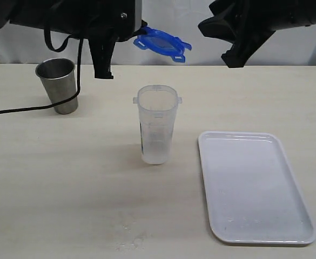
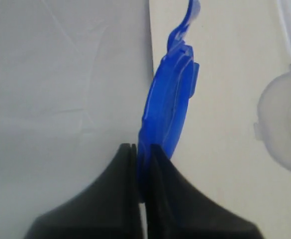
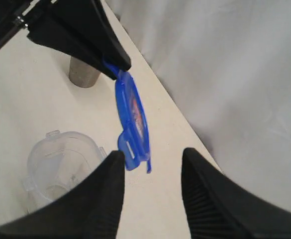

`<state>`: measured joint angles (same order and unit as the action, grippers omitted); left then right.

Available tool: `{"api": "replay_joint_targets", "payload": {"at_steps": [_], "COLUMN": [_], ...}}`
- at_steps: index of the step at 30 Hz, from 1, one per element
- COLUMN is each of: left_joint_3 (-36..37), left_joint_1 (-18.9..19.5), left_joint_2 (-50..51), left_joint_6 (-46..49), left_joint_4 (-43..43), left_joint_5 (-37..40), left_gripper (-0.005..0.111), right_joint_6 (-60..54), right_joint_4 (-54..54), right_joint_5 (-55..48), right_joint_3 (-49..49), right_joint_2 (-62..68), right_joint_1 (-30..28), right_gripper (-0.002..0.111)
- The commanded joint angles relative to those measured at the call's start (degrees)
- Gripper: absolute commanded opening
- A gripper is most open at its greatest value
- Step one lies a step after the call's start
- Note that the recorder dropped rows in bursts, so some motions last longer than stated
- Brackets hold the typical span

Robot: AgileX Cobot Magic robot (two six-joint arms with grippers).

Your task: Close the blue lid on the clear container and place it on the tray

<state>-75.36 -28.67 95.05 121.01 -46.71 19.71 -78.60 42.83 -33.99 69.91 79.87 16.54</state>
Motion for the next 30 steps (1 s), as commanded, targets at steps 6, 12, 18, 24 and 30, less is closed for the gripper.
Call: {"api": "replay_joint_targets", "payload": {"at_steps": [6, 12, 18, 24, 30], "left_joint_3": [-0.1, -0.1, 3.74, 14.8, 16.95], "left_joint_1": [-4.6, -7.36, -7.36, -8.52, -16.15], "left_joint_2": [-0.05, -0.05, -0.05, -0.05, -0.05], "left_joint_6": [0.84, -1.3, -0.91, 1.8, 1.8], "left_joint_4": [6.97, 17.81, 16.25, 14.55, -2.86], "left_joint_5": [-5.55, -19.71, -26.42, -43.69, -51.11], "left_gripper": [0.0, 0.0, 0.0, 0.0, 0.0], "right_joint_6": [1.5, 1.51, 2.68, 2.7, 3.31], "right_joint_4": [-0.48, -0.48, -0.48, -0.48, -0.48], "right_joint_5": [-0.77, -0.77, -0.77, -0.59, -0.63], "right_joint_3": [0.07, -0.4, -0.38, -0.38, -0.38], "right_joint_2": [-0.32, -0.32, -0.32, -0.32, -0.32], "right_joint_1": [-0.4, -0.4, -0.4, -0.4, -0.4], "right_gripper": [0.037, 0.037, 0.037, 0.037, 0.037]}}
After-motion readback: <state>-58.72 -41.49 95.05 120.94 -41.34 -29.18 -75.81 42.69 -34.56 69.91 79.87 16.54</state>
